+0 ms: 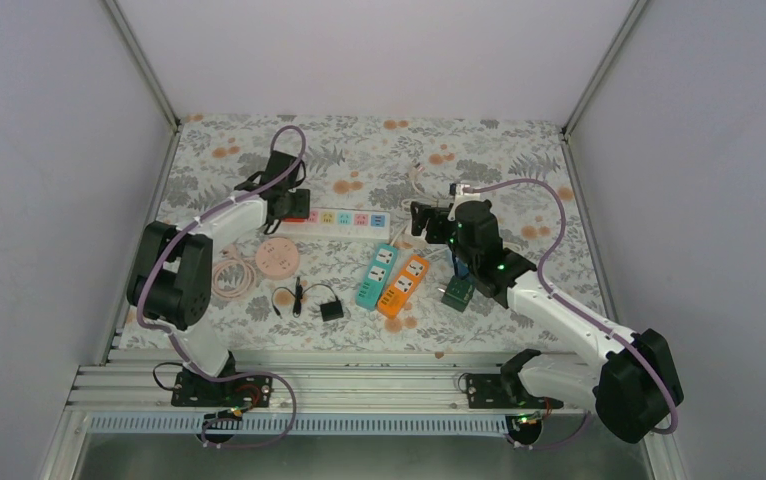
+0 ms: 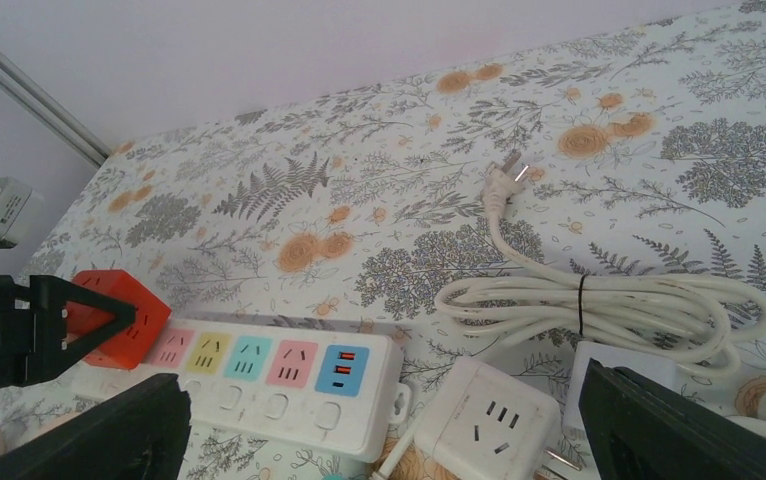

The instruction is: Insert the plug

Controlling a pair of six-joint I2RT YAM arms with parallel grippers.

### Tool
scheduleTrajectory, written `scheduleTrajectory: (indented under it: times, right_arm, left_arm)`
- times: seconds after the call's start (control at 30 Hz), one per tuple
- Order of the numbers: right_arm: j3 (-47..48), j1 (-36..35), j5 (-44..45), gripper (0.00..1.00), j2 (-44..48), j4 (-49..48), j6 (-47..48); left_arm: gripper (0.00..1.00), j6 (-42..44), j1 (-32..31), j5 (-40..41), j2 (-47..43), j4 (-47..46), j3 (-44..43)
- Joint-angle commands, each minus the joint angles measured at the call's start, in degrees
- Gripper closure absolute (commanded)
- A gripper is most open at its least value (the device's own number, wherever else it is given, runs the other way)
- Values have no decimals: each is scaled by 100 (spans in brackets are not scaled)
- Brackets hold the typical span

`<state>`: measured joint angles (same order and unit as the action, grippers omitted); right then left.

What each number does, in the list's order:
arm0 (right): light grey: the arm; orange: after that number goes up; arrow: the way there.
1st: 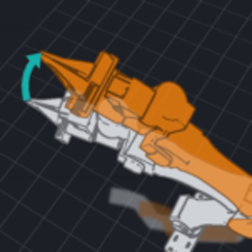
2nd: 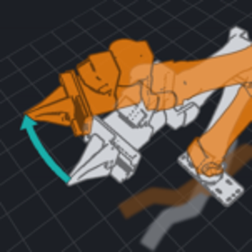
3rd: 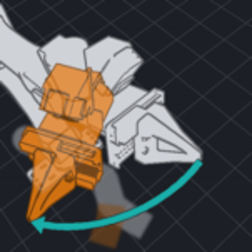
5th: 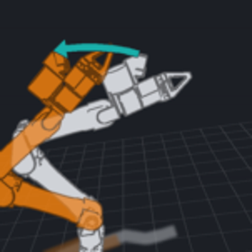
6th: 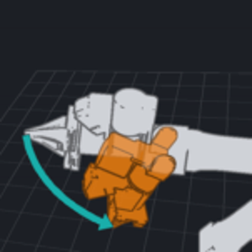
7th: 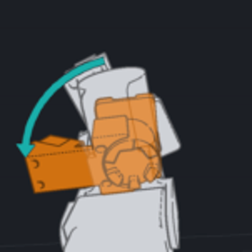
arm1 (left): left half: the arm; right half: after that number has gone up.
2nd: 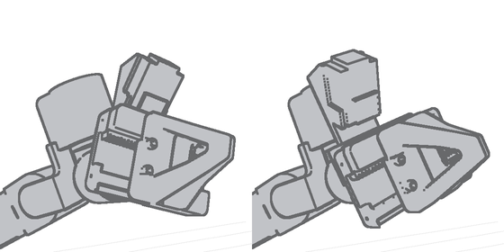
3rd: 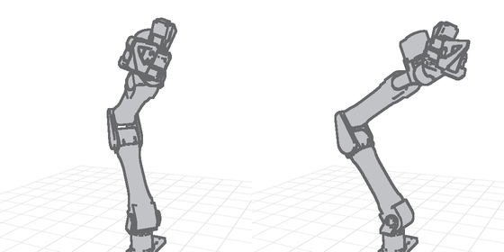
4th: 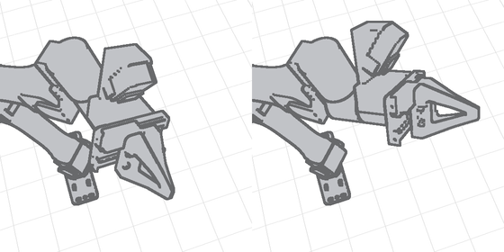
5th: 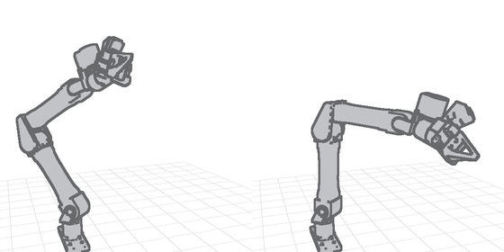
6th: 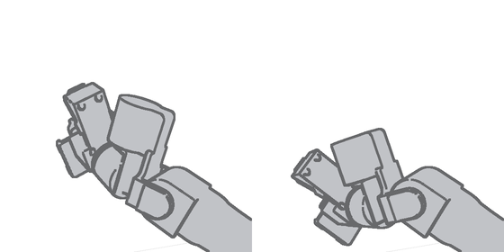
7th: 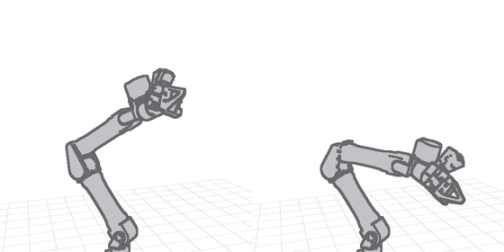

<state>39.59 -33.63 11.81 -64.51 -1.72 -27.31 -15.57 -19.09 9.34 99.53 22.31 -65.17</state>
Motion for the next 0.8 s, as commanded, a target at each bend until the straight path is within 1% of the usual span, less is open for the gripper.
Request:
scheduleTrajectory:
  times: [0.0,0.13,0.23,0.4,0.63,0.7,0.77]
  right_arm:
    - [-25,43,66,0,-17,-180,-20]
    - [3,56,48,0,-32,-164,-7]
    - [23,54,30,0,-23,-137,7]
    - [-27,51,46,0,9,-143,-22]
    - [-22,74,111,0,0,-118,33]
    - [-23,77,123,0,-3,-123,33]
    - [-30,82,127,0,-28,-124,18]
  left_arm:
    - [51,11,36,-632,723,451,287]
    - [51,91,181,-839,848,586,191]
    - [51,45,267,-1304,863,367,329]
    - [51,-95,296,-1537,1073,193,421]
    - [52,-152,249,-379,1262,782,19]
    - [54,-168,184,-17,1338,982,-76]
    - [54,-185,132,156,1432,1129,-119]
